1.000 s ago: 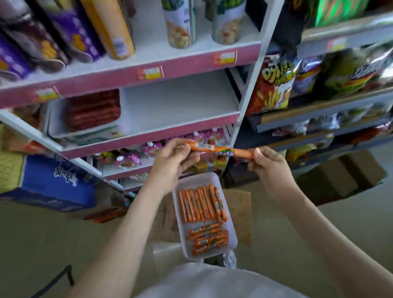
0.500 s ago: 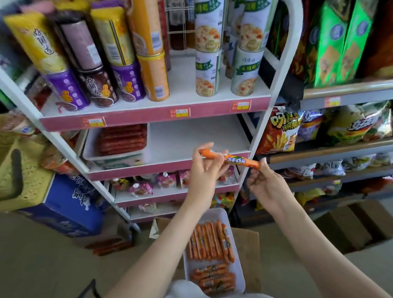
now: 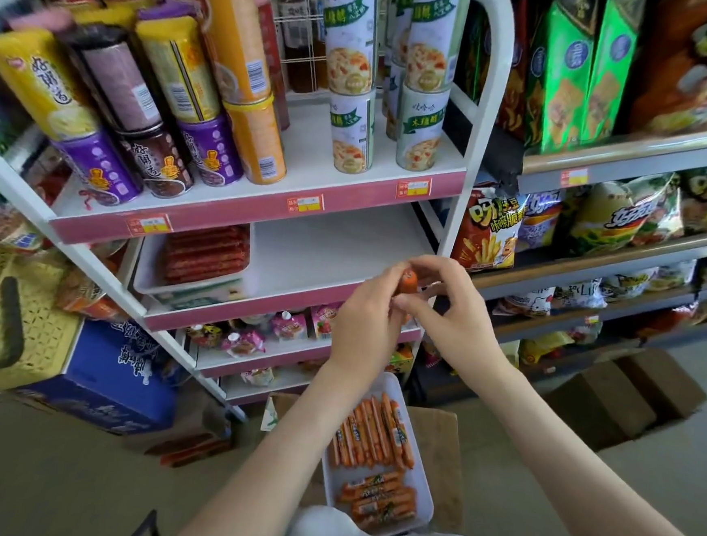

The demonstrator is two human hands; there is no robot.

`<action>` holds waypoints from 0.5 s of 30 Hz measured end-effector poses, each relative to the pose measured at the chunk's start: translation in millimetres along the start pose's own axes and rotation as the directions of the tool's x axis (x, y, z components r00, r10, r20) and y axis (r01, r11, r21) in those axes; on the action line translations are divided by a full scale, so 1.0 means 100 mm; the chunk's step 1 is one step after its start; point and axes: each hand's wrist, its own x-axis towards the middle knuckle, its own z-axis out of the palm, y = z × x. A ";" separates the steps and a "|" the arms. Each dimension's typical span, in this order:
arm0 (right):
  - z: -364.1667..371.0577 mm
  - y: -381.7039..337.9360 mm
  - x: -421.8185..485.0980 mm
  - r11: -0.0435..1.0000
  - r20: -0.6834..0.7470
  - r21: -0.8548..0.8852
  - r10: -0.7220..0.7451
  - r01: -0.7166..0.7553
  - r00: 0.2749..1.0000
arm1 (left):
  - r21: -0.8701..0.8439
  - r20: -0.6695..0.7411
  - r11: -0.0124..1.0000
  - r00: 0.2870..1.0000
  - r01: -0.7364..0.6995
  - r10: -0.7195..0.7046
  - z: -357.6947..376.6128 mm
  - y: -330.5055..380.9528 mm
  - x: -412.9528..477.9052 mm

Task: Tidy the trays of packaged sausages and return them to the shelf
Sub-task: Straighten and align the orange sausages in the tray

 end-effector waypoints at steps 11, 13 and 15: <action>-0.15 -0.08 0.00 0.984 -0.079 0.164 -0.058 0.070 0.995 | 0.172 -0.034 0.975 0.988 -0.142 0.150 -0.02 0.10 0.10; -0.15 -0.09 0.01 0.935 -0.100 0.354 0.042 -0.004 0.994 | 0.074 0.135 0.997 0.991 0.005 -0.015 -0.11 0.11 0.15; -0.16 -0.06 0.08 0.842 -0.145 0.532 0.194 -0.089 0.970 | -0.054 0.350 0.971 0.915 0.235 -0.202 -0.20 0.06 0.18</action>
